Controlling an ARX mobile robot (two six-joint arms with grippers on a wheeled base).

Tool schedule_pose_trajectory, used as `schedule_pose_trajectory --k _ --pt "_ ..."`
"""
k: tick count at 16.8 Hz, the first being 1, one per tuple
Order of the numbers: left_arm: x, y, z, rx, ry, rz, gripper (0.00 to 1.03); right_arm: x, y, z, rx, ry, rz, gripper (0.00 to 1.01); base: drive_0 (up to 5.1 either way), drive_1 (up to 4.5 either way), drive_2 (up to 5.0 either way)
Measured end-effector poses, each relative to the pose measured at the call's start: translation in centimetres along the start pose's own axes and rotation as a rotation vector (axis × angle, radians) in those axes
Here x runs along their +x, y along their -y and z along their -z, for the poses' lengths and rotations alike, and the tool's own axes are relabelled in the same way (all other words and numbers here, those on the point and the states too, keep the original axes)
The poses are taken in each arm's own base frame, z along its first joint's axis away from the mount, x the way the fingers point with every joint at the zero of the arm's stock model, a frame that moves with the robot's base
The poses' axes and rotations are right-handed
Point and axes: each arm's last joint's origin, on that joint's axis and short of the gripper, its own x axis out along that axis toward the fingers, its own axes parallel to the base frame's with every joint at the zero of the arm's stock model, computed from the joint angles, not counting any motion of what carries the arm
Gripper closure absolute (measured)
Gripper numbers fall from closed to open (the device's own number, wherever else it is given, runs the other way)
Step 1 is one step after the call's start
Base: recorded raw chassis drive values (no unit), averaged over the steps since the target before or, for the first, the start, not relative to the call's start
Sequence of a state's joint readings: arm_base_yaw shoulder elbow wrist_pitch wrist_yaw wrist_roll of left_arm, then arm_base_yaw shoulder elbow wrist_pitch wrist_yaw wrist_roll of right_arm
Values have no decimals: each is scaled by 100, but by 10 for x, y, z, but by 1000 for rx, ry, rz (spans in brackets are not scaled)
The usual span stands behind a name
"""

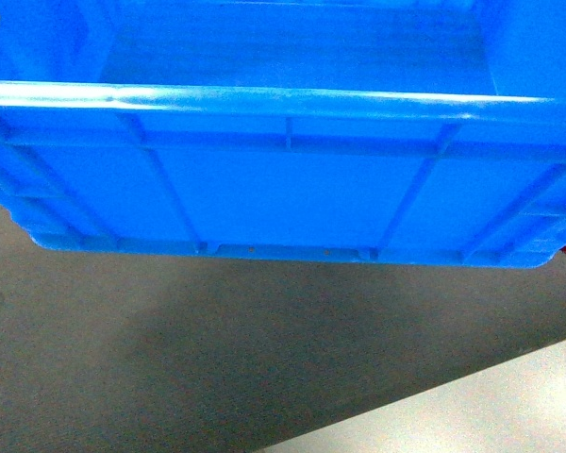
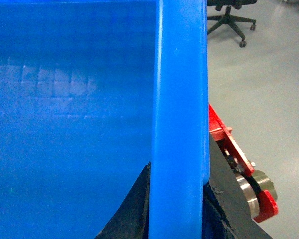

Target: Place box next to blue box on left shelf

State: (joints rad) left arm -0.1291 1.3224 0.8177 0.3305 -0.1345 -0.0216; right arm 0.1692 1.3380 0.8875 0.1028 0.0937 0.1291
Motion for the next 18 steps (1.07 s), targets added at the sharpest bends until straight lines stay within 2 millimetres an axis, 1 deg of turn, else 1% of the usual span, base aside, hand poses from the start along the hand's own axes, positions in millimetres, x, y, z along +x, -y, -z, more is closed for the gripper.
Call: schedule_pose_trajectory --k 18 --pt "0 0 0 0 2 -1 84 0 0 0 0 0 2 81 -159 -159 -159"
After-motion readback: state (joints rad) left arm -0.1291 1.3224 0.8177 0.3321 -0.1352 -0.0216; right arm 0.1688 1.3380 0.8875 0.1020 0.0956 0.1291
